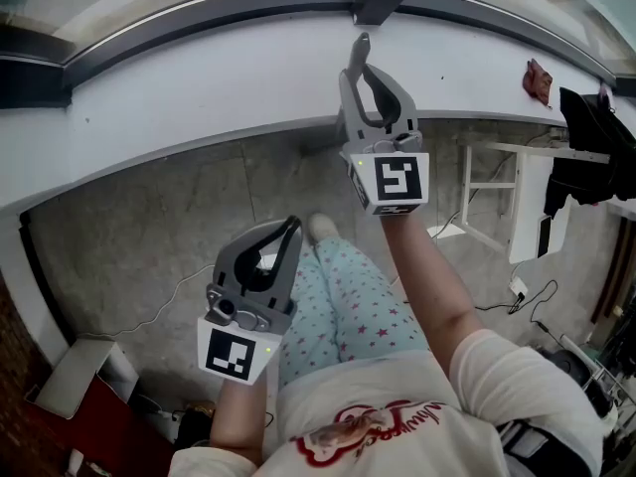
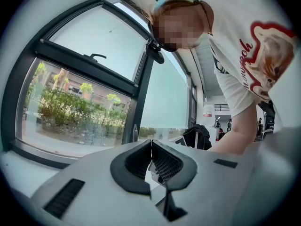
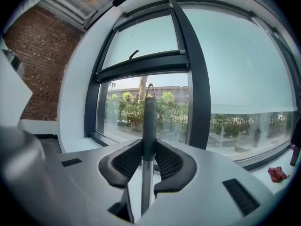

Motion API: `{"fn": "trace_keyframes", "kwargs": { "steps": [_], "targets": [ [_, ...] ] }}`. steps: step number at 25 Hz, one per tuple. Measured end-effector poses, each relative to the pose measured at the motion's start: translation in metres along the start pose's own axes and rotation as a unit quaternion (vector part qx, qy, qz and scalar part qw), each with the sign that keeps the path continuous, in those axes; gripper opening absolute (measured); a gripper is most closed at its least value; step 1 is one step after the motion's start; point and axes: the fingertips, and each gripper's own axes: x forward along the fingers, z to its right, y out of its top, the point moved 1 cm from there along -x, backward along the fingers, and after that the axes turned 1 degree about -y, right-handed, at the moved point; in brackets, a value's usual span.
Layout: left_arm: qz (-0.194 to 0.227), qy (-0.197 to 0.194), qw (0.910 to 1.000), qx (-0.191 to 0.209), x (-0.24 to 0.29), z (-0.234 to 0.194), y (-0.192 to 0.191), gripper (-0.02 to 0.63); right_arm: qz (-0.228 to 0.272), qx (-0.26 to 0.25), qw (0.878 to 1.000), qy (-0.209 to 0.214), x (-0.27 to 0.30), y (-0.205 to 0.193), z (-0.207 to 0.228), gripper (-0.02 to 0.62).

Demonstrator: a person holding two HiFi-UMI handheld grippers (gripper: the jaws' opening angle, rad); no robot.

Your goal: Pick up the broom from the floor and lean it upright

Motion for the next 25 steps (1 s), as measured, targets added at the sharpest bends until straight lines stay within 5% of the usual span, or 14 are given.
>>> {"fn": "trace_keyframes", "kwargs": {
  "steps": [25],
  "targets": [
    [0.003,0.024,0.9997,0.001,-0.007,0.002,0.009,0.021,0.000,-0.041,0.998,0.055,-0.017,0.005,-0.042,0.164]
  ]
}}
